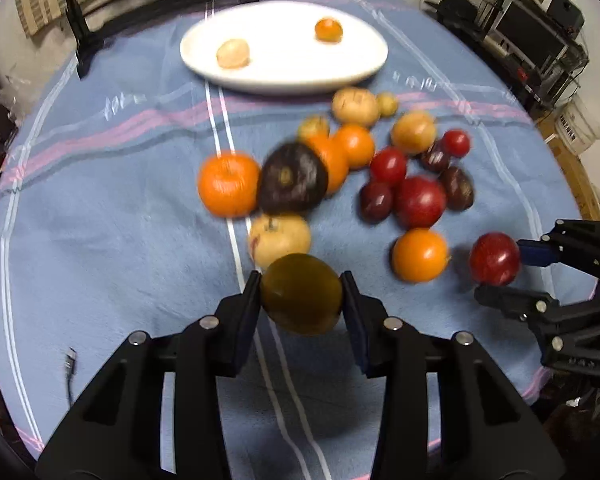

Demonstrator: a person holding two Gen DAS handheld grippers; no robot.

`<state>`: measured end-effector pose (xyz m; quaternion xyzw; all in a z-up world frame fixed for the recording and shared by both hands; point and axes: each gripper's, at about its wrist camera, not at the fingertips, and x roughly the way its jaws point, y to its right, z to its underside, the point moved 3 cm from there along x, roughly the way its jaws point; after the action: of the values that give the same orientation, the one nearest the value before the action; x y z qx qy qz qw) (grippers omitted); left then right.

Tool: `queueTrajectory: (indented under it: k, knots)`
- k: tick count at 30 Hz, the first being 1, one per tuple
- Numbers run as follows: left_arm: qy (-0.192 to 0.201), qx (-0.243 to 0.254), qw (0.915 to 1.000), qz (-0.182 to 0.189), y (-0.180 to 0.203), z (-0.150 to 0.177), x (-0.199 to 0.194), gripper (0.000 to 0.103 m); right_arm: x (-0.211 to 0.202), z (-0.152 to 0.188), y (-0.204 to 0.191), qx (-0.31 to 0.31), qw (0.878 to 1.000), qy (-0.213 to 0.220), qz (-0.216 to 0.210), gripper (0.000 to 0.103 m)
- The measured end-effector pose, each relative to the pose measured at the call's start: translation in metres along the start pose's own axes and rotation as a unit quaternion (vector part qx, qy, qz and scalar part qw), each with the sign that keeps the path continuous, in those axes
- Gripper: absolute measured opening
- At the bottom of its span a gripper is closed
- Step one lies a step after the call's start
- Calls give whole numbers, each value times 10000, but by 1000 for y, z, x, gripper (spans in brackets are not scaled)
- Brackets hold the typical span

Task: Organize fruits
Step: 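Grasp the olive-green fruit with left gripper while right gripper grasps red apple, then carry the olive-green fruit and red apple over the plate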

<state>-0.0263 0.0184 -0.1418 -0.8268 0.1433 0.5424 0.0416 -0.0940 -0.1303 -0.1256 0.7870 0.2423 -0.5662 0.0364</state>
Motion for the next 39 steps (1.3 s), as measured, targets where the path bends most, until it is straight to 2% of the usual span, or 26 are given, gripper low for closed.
queueTrajectory:
  k: [2,8,16,22,34,39]
  knots:
    - [194,-58,9998,-7,-1,-15,-17,40,-11,-10,4,66,9999,151,-4,39]
    - [857,-64,9962,-166,1,-70,-60,40,-66,-68,13,87,9948,1019,20,39]
    - [1257,-202,9914,-302,3,-133,-72,40,-96,-124,19,85,9859,1670,72,39]
    - [1181,-304,9919,-362,5,-150,-57,40,-91,-146,34,300,9826,1829,81,39]
    - [893,-315,9942,-504,1,-165,-20,40,-62,-159,51,510,9861,1579,40,39]
    - [796,-291,9948,-565,-1,-177,-4,40,-46,-176,60,529,9872,1505,37,39]
